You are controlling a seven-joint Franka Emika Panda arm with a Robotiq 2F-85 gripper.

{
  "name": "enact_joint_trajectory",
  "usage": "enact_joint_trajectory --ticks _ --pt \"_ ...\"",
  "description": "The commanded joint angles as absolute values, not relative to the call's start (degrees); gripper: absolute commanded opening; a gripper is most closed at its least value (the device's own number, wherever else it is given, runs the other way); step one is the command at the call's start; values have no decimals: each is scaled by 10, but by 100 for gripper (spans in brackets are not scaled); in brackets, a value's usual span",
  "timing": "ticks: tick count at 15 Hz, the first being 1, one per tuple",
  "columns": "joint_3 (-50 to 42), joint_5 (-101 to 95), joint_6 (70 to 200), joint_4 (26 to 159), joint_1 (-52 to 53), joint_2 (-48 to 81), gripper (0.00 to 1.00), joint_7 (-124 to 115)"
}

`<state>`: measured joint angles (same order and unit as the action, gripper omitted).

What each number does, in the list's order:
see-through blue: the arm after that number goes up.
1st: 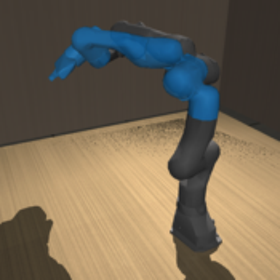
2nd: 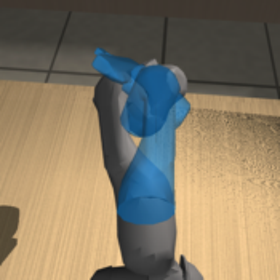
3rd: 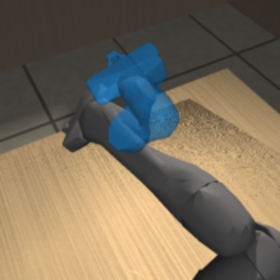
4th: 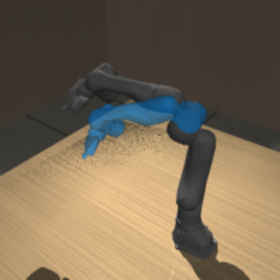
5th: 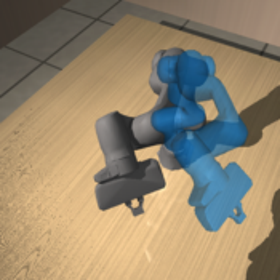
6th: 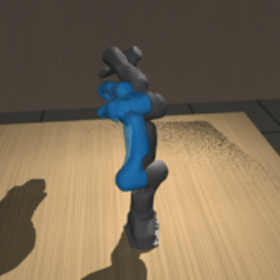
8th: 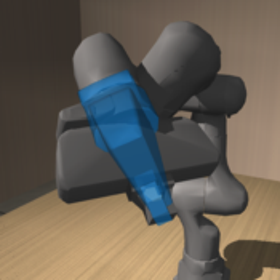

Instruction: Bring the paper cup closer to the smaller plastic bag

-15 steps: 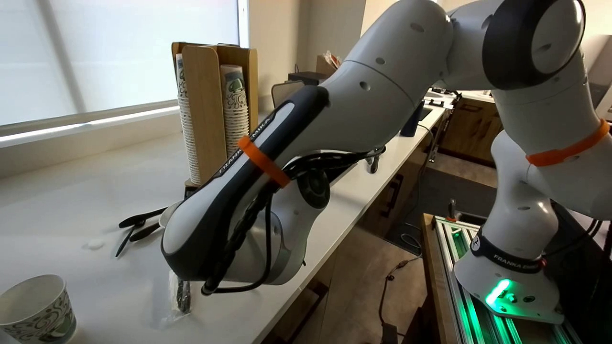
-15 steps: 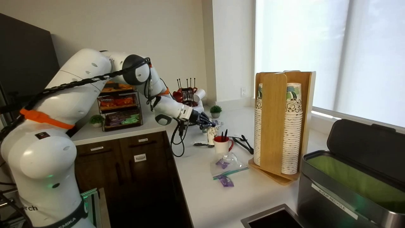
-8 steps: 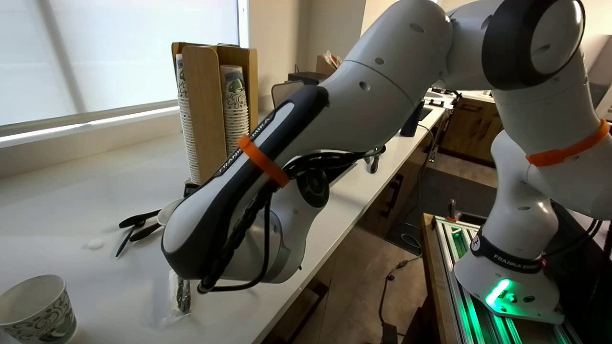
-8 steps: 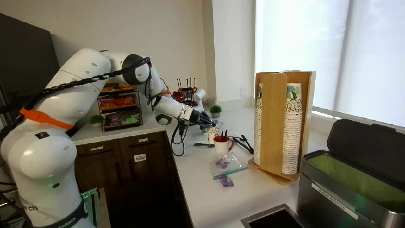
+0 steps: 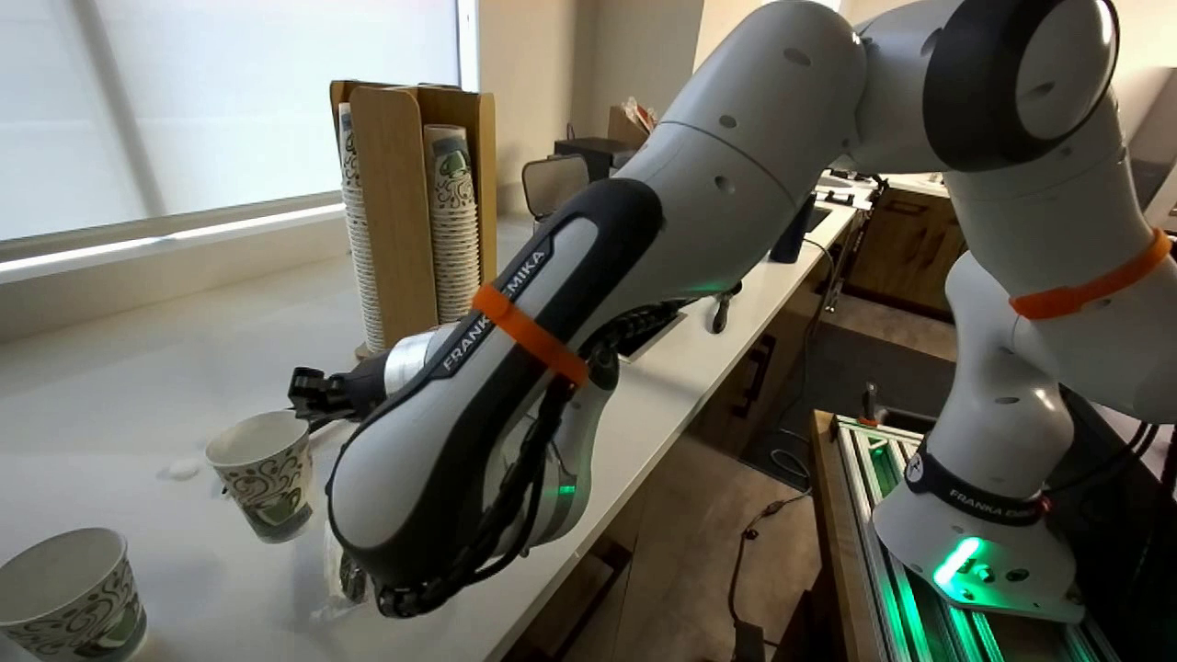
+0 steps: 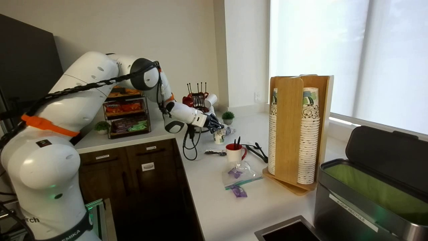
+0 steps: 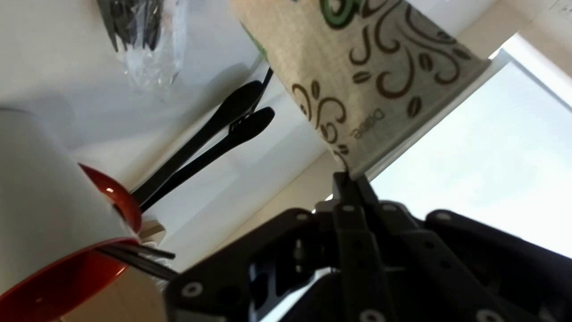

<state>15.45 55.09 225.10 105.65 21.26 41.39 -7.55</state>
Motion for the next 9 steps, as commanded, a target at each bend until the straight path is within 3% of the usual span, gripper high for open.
enact_joint_trajectory --ticks 1,9 --pt "143 535 2240 1062 219 413 3 -87" --pt "143 476 2273 1048 226 446 1 -126"
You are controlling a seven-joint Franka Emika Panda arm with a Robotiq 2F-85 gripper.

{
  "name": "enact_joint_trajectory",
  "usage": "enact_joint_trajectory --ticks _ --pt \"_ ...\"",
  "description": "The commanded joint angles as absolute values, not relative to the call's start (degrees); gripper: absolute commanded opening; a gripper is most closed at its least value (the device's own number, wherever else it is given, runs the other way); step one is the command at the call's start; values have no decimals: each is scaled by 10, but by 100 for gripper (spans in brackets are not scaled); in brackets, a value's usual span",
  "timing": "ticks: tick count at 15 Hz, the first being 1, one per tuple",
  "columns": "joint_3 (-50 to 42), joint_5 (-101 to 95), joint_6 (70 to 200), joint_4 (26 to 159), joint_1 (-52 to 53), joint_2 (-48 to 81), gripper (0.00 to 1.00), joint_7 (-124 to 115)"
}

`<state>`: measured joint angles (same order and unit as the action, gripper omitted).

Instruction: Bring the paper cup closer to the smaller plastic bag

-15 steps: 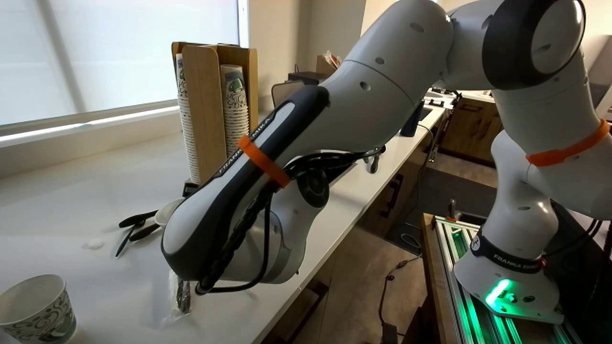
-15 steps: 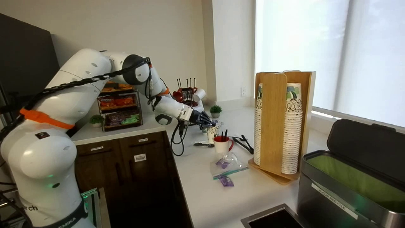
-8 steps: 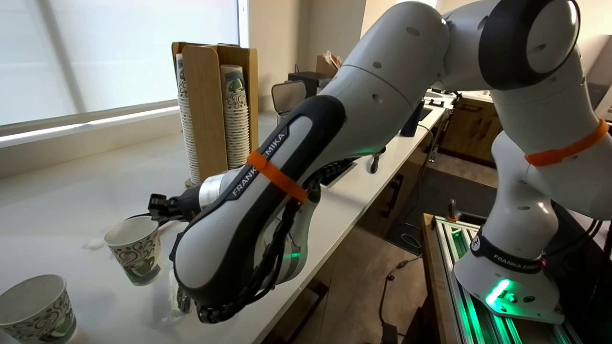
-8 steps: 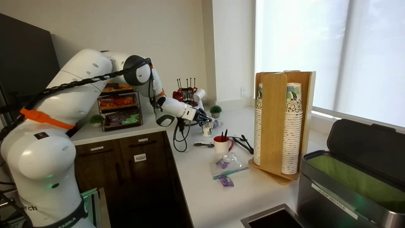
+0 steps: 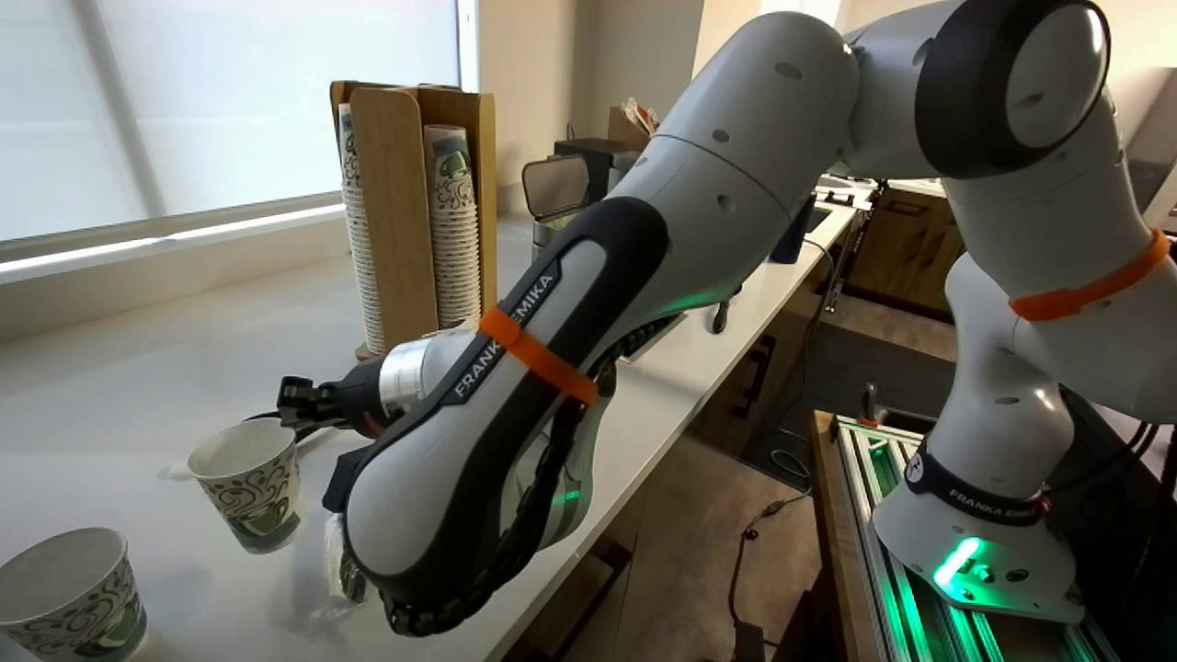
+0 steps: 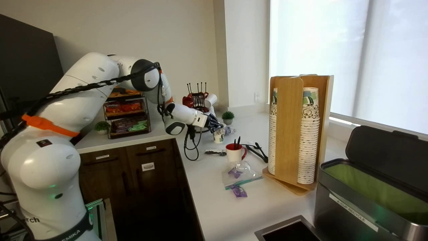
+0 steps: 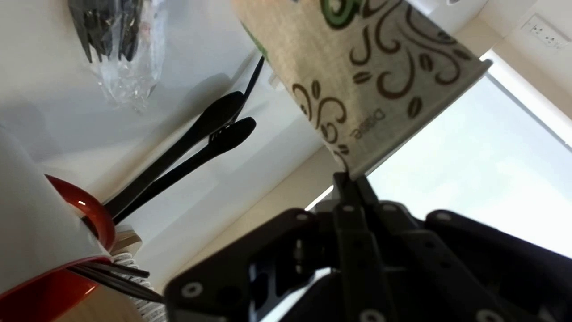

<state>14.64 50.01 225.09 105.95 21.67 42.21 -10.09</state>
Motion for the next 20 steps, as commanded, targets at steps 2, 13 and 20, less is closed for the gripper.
enact_joint_trajectory --ticks 2,13,20 --pt "141 468 2278 1049 229 453 1 -119" --pt "140 478 2282 1048 237 479 35 -106" --pt "142 493 2288 1028 236 453 88 -103"
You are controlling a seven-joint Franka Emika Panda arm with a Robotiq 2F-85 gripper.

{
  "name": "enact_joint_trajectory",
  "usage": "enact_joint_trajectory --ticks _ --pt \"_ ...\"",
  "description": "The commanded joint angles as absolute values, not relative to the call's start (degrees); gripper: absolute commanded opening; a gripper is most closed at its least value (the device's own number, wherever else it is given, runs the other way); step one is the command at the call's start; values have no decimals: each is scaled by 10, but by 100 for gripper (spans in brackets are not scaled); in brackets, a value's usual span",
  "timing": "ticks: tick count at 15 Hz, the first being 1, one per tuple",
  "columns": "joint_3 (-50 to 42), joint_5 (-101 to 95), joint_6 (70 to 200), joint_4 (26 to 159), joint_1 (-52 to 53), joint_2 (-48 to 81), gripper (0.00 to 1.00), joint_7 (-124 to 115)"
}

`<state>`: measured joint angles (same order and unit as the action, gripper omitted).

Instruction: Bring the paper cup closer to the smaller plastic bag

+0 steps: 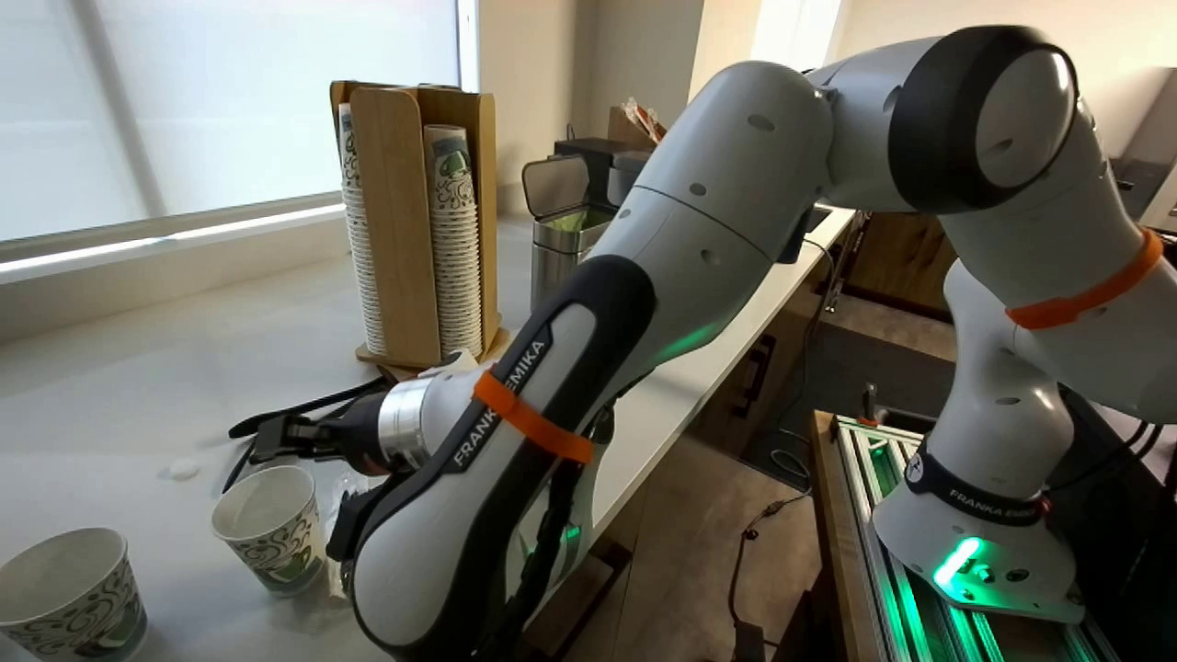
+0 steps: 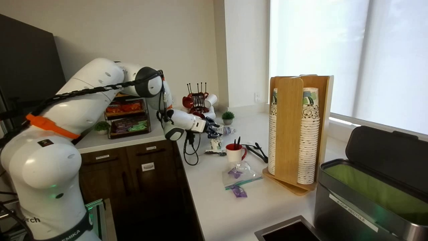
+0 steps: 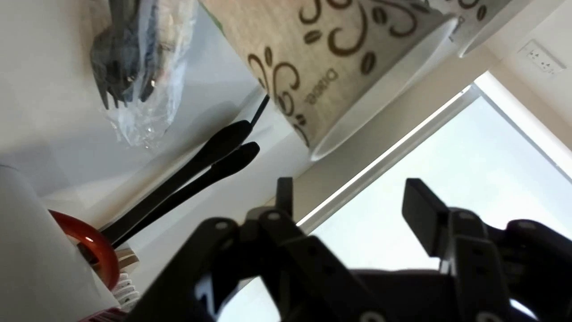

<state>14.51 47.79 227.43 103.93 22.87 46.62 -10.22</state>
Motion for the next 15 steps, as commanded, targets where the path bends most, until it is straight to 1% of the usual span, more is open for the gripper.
enact_joint_trajectory --ticks 1,2,7,9,12,15 --pt "142 499 2291 1025 237 445 95 -96" --pt "136 520 2290 1023 242 433 100 -74" --pt "108 630 2279 1032 260 377 100 102" --pt "111 650 2248 1060 251 336 100 156" --pt "123 598 2151 1114 226 273 100 117" --pt "125 539 2065 1135 212 229 100 67"
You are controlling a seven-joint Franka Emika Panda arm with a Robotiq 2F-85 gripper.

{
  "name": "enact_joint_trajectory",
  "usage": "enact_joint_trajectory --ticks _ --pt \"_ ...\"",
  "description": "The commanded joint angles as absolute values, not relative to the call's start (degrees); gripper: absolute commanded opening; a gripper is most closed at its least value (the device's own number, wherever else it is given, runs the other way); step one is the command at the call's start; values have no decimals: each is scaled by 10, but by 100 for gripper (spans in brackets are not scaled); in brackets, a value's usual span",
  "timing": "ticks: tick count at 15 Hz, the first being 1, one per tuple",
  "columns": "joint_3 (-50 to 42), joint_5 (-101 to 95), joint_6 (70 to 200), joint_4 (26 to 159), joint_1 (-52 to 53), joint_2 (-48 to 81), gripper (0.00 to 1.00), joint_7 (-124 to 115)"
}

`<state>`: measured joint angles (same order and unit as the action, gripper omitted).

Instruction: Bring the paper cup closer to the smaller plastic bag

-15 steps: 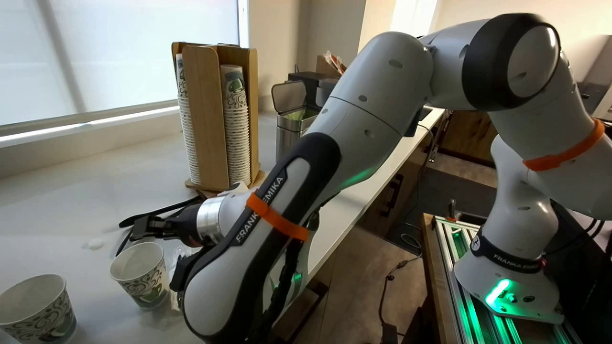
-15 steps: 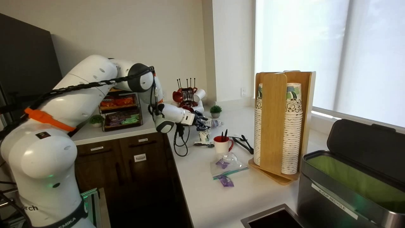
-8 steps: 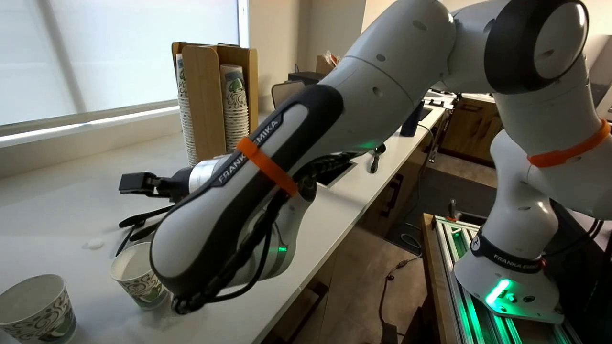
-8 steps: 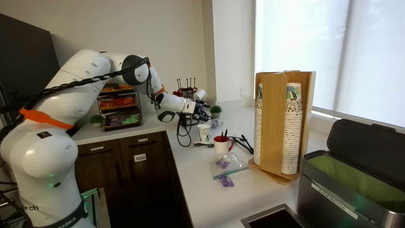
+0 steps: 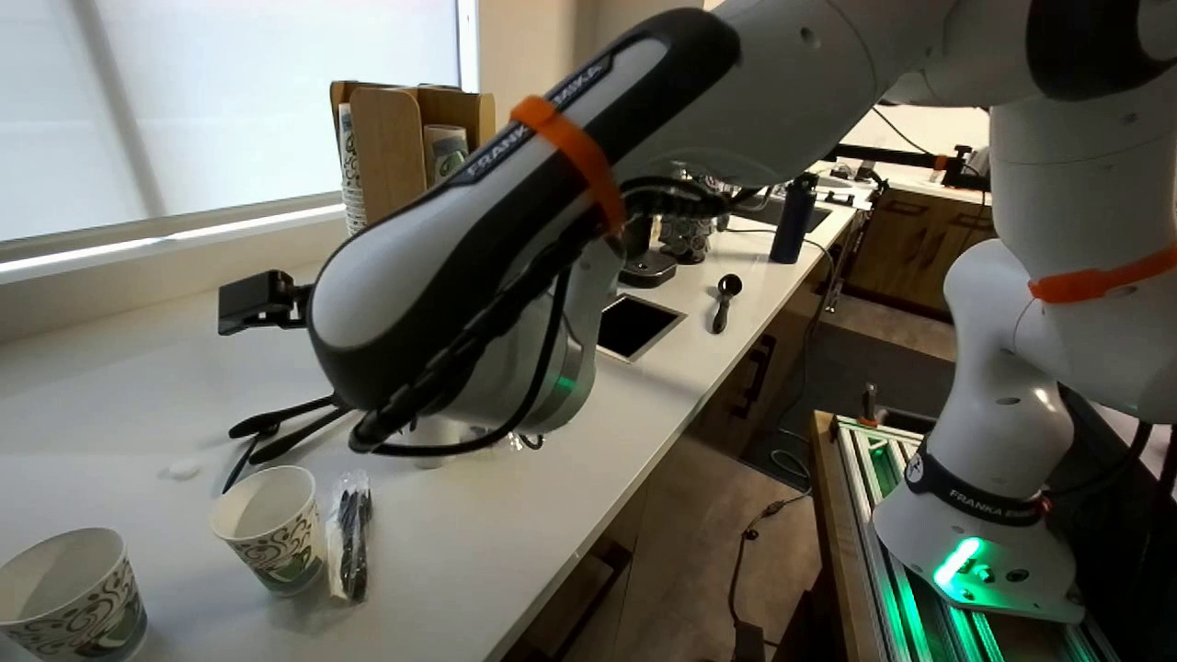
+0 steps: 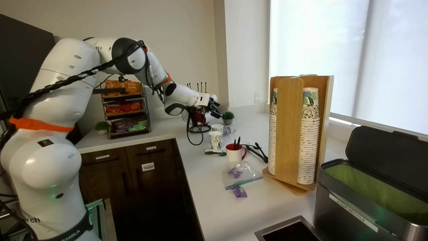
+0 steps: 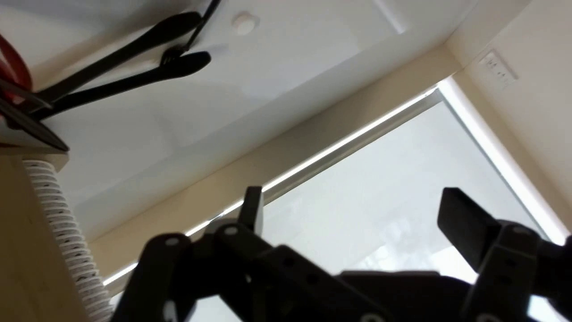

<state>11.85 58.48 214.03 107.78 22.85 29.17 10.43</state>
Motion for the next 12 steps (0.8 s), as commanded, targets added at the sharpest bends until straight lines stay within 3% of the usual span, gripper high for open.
enact_joint_trajectory --ticks 1,5,12 --pt "120 526 2043 1146 210 216 100 64" --pt "55 629 2107 1161 251 218 100 233" --pt "76 623 2068 1143 231 222 100 202"
